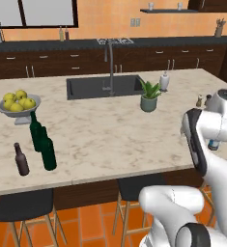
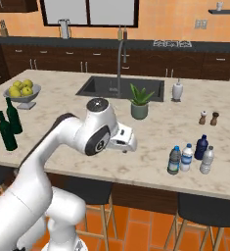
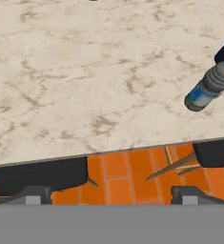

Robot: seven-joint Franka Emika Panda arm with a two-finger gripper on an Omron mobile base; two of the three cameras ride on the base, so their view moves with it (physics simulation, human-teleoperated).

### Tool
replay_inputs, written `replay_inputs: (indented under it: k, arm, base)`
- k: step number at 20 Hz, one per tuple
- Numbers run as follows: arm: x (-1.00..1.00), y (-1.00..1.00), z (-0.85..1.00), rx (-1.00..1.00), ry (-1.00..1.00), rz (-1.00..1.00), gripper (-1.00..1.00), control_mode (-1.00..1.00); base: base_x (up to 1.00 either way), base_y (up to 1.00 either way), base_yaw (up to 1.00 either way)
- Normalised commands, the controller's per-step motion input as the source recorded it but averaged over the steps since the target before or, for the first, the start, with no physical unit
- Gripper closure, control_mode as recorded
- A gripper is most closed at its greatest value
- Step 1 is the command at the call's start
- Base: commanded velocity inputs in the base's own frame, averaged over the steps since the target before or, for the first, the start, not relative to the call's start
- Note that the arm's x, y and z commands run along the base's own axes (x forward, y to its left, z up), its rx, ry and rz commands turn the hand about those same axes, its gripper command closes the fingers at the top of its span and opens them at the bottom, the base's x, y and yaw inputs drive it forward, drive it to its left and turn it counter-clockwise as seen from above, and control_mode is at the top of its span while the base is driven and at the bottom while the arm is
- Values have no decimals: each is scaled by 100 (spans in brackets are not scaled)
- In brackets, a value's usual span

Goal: Move the plastic bottles in the middle to the plastics group, and the glass bottles in the middle to the glass group.

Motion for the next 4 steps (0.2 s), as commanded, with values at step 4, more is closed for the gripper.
replay_inputs:
  k: [4]
  arm:
    - [-100, 71, 3, 12, -14, 0, -100, -100]
  base:
    - [0, 0, 0]
